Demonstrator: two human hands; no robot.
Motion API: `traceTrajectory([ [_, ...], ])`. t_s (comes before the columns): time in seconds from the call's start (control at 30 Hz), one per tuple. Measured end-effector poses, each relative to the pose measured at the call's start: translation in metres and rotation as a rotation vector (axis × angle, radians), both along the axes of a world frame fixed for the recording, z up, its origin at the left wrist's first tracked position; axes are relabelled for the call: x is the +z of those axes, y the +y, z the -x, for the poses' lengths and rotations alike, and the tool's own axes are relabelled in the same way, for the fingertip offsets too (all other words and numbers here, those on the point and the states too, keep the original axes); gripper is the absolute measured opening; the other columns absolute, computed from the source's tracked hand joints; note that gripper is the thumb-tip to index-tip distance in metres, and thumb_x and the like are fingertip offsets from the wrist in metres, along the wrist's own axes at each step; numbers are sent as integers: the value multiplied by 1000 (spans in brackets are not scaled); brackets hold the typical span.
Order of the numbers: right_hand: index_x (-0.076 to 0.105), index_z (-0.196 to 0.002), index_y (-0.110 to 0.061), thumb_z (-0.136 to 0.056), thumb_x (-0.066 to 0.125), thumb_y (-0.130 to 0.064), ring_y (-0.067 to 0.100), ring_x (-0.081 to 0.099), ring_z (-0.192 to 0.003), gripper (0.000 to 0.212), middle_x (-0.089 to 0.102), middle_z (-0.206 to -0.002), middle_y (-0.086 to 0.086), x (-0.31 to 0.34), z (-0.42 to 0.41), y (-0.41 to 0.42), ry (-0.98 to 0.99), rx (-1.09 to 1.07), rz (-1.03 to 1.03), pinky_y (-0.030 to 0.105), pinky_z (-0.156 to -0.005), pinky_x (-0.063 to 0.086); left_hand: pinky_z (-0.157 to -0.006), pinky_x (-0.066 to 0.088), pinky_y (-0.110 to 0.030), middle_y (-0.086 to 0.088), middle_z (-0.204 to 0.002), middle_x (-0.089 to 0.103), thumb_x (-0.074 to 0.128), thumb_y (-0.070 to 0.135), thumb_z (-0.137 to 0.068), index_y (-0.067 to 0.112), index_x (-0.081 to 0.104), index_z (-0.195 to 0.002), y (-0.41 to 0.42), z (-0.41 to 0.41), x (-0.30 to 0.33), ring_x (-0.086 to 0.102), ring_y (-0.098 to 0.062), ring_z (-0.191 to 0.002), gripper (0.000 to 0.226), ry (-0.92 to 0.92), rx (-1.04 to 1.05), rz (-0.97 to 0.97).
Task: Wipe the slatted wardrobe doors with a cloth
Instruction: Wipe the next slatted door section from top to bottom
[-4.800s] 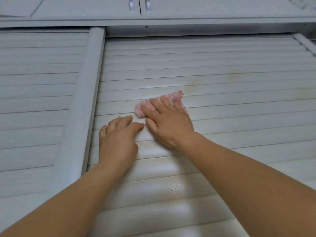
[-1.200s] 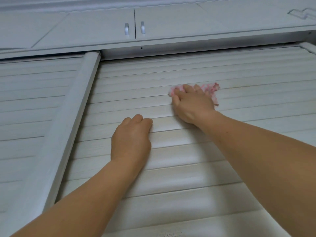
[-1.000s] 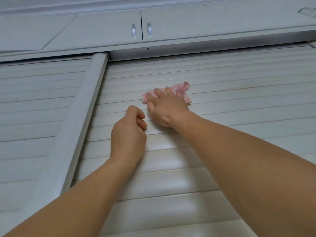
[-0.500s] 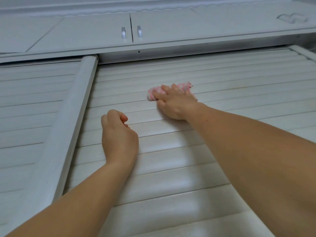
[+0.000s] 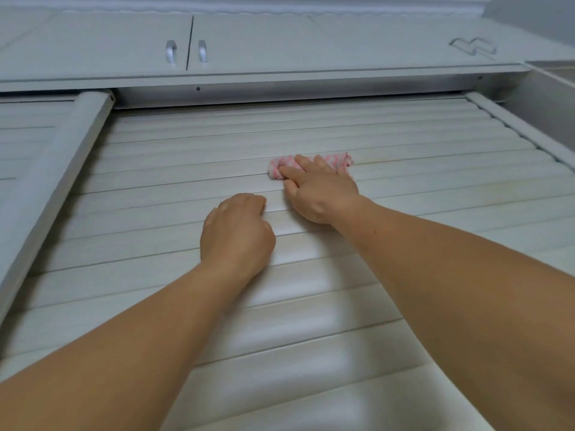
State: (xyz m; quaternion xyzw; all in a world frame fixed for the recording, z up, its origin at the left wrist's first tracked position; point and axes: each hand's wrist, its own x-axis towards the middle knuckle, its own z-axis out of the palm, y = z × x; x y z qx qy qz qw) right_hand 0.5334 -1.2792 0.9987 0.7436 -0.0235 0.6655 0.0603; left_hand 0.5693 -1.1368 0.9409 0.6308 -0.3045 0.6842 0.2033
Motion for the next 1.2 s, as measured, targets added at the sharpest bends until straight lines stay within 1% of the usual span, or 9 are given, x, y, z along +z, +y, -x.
traceTrajectory([
  [0.13, 23, -147, -38, -98, 19, -38, 23, 4, -145, 49, 10, -159, -6, -1, 9, -40, -31, 2, 13, 52, -115, -1, -97, 31, -34, -7, -125, 54, 41, 8, -86, 10, 57, -115, -30, 8, 3, 44, -27, -116, 33, -14, 55, -14],
  [0.27, 25, -146, -38, -98, 21, -39, 24, 8, -144, 48, 14, -158, -6, -3, 24, -88, -65, -22, -3, 51, -115, 5, -87, 33, -36, -4, -101, 54, 34, 14, -84, 10, 54, -93, -59, 19, 10, 46, -28, -106, 23, -17, 116, -6],
  [0.43, 32, -142, -37, -97, 22, -39, 24, 18, -141, 45, 21, -154, -5, -4, 46, -155, -87, -47, -41, 52, -110, 20, -104, 28, -41, -4, -121, 53, 37, 14, -90, 13, 54, -117, -93, 23, 10, 44, -26, -113, 32, 16, 178, 32],
  [0.53, 35, -140, -37, -98, 21, -42, 24, 18, -141, 44, 19, -155, -5, -7, 60, -182, -103, -48, -110, 54, -108, 23, -103, 29, -39, -4, -124, 52, 38, 15, -90, 14, 54, -120, -96, 20, 8, 44, -27, -113, 34, -20, 198, 76],
  [0.67, 42, -136, -30, -100, 23, -38, 30, 25, -131, 42, 27, -146, 3, -11, 74, -202, -159, -95, -219, 53, -95, 35, -103, 29, -39, -3, -129, 51, 38, 15, -90, 19, 52, -126, -95, 19, 8, 44, -27, -115, 39, -31, 185, 86],
  [0.77, 49, -131, -24, -99, 24, -37, 30, 28, -122, 42, 33, -132, 8, -7, 72, -194, -197, -117, -247, 51, -90, 36, -105, 28, -39, -2, -131, 49, 37, 16, -91, 21, 50, -129, -95, 18, 9, 43, -26, -117, 41, -36, 178, 77],
  [0.9, 54, -126, -30, -98, 28, -32, 30, 30, -121, 39, 39, -127, 5, 5, 62, -162, -188, -121, -217, 56, -99, 32, -104, 28, -39, -1, -131, 48, 35, 17, -92, 23, 48, -131, -94, 17, 9, 42, -24, -117, 42, -46, 194, 65],
  [1.07, 54, -127, -34, -96, 30, -30, 29, 33, -121, 39, 42, -128, 2, 12, 37, -90, -144, -67, -7, 58, -102, 26, -104, 28, -40, 0, -130, 49, 34, 19, -91, 26, 48, -130, -90, 15, 10, 42, -23, -118, 41, -49, 202, 46],
  [1.2, 47, -134, -31, -98, 26, -31, 28, 32, -122, 42, 41, -133, 2, 8, 23, -52, -105, -32, 156, 50, -102, 24, -103, 28, -41, 1, -124, 51, 33, 21, -91, 29, 51, -124, -87, 15, 10, 43, -22, -116, 39, -51, 210, 34],
])
